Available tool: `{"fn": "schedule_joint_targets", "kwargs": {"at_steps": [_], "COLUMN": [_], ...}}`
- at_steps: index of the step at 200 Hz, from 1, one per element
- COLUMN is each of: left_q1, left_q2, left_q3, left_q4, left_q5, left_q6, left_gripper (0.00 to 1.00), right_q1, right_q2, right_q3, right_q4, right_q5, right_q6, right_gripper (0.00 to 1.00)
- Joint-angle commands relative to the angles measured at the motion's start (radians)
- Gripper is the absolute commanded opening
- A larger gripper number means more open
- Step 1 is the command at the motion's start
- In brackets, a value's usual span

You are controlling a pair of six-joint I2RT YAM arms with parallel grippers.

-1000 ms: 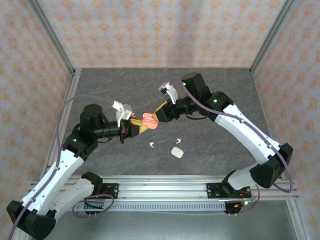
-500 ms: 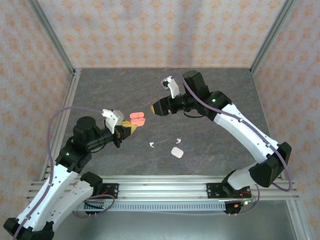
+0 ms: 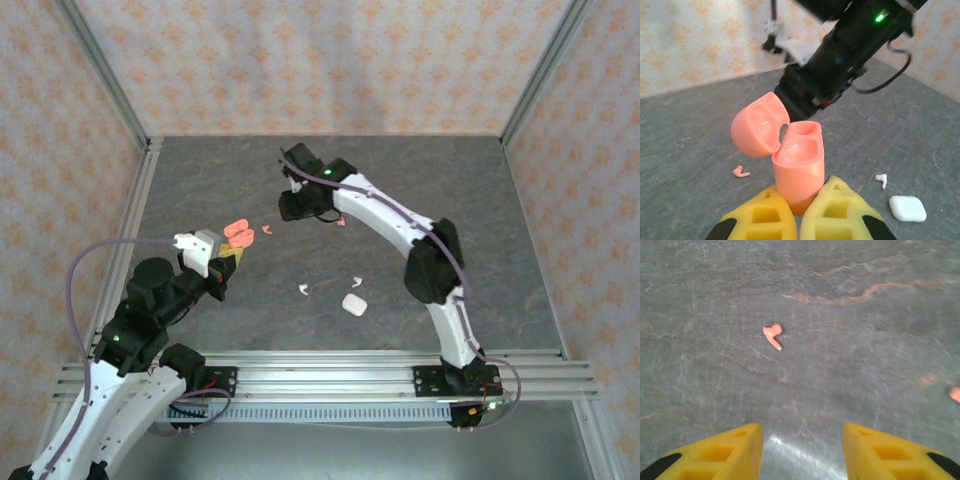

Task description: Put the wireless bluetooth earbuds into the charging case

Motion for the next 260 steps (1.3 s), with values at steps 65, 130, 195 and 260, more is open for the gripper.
{"fn": "schedule_joint_targets", "kwargs": {"at_steps": [65, 130, 195, 260], "left_q1": [-0.006, -0.005, -0.006, -0.005], "left_q2": [-0.032, -0.03, -0.02, -0.018], "left_q3": [-0.058, -0.076, -0.079, -0.079], "left_q4": [0.031, 0.05, 0.049, 0.045], "left_q5": [-0.009, 0.007, -0.009, -0.014], "left_q6": [-0.05, -0.054, -0.051, -0.052], "left_gripper": [0.0, 0.0, 0.0, 0.0], "right_q1": [0.02, 0.04, 0.066, 0.07], "right_q2": [0.449, 0.499, 0.506, 0.529], "right_q3": [0.435, 0.435, 0.433, 0.429], "right_q4": [0.046, 0.132, 0.143, 0.112], "right_q5": [-0.01, 0.042, 0.025, 0.019], "right_q6": [-0.021, -0.039, -0.075, -0.076], "right_gripper": [0.41, 0.58, 0.59, 0.51]}}
